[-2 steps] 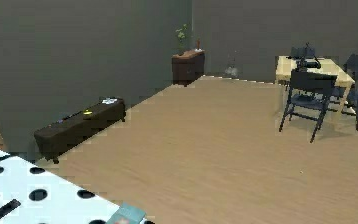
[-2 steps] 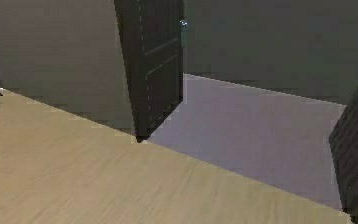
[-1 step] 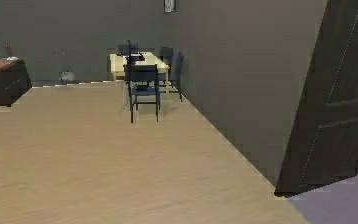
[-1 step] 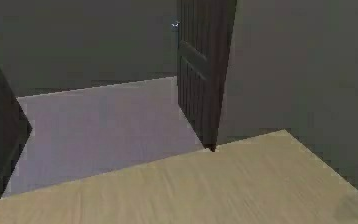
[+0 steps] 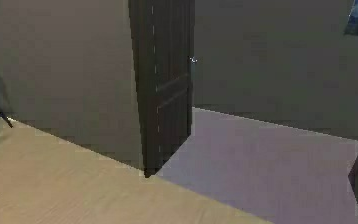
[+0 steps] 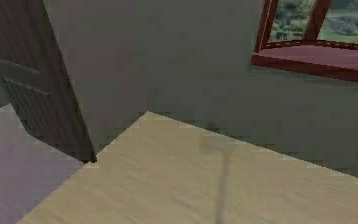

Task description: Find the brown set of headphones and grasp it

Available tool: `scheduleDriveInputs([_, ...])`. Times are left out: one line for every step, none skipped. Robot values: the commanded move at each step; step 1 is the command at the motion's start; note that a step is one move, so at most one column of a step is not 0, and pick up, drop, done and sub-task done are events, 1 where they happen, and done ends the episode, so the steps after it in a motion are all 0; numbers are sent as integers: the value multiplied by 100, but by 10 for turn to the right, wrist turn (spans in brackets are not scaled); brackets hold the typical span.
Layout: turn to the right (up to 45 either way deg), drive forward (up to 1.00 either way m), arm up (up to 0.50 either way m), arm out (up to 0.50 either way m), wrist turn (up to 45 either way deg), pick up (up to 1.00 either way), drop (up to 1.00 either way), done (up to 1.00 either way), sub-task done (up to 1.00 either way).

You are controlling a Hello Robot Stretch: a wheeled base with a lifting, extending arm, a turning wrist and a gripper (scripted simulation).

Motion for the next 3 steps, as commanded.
scheduleDriveInputs([270,0,0,0,0,0,0,0,0])
scheduleDriveInputs([0,30,0,0,0,0,0,0,0])
scheduleDriveInputs([-450,0,0,0,0,0,0,0,0])
